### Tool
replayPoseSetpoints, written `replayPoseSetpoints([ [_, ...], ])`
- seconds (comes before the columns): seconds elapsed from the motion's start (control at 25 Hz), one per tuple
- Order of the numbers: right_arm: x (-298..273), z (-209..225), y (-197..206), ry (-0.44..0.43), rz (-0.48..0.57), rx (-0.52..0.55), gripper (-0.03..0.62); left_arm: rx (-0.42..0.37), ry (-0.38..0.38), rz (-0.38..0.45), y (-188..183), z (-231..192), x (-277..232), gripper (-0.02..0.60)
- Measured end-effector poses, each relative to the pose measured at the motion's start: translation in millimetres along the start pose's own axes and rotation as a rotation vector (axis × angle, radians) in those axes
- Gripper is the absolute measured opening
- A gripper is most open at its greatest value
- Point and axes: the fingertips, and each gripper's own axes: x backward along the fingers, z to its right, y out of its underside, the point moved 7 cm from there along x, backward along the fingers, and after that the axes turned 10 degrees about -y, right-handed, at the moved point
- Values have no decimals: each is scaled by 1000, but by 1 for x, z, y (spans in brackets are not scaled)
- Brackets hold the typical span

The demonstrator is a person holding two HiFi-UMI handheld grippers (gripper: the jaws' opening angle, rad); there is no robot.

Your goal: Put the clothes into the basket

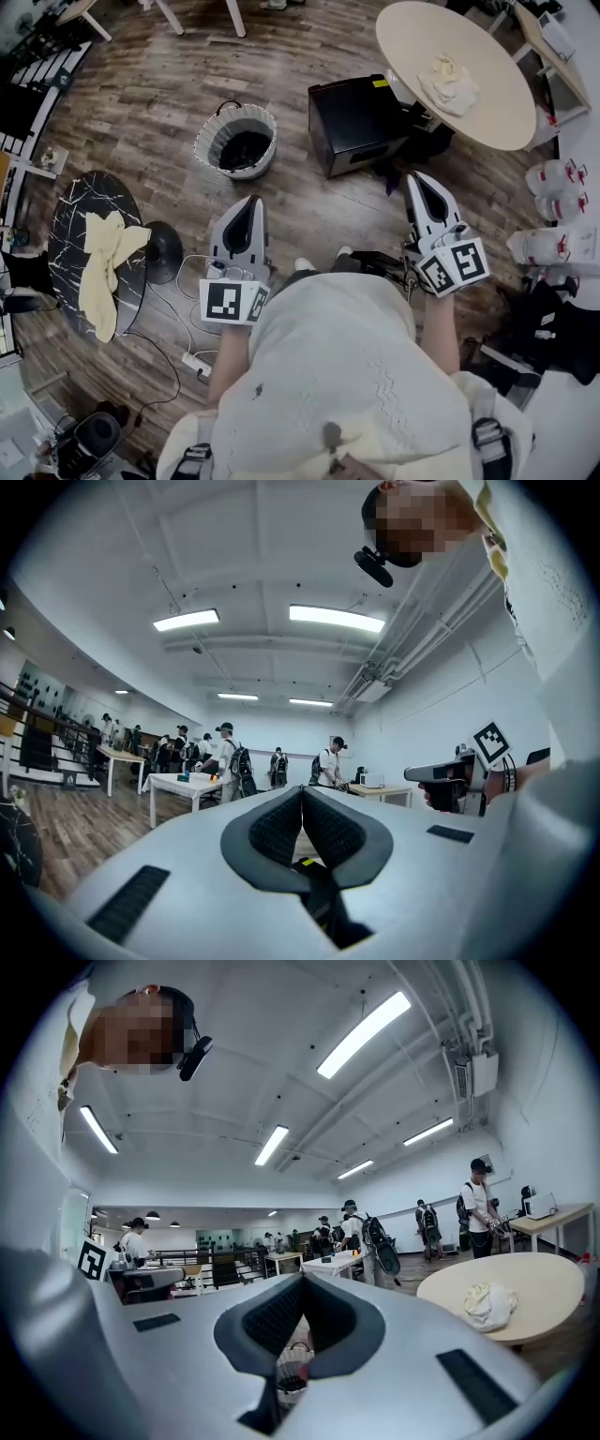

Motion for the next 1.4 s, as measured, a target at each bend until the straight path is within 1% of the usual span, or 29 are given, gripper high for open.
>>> replayPoseSetpoints([
  [0.28,5,4,-9,72,64,-19,8,-4,55,19,-5,3,-13,21],
  [0.44,13,7,-8,113,50,-20,9,6,90,18,-5,10,-20,21],
  [0.68,20,14,-4,174,56,-34,9,2,138,-19,4,17,-33,21],
  [0.84,25,23,-2,220,33,-48,9,3,166,-28,2,22,-45,21],
  [1.12,24,41,-5,252,42,-40,9,5,177,-33,6,25,-65,21],
  [1.24,23,56,-8,254,54,-34,9,-1,184,-38,10,35,-77,21],
  [1.4,24,82,-2,256,36,-41,9,-3,182,-53,16,48,-97,21],
])
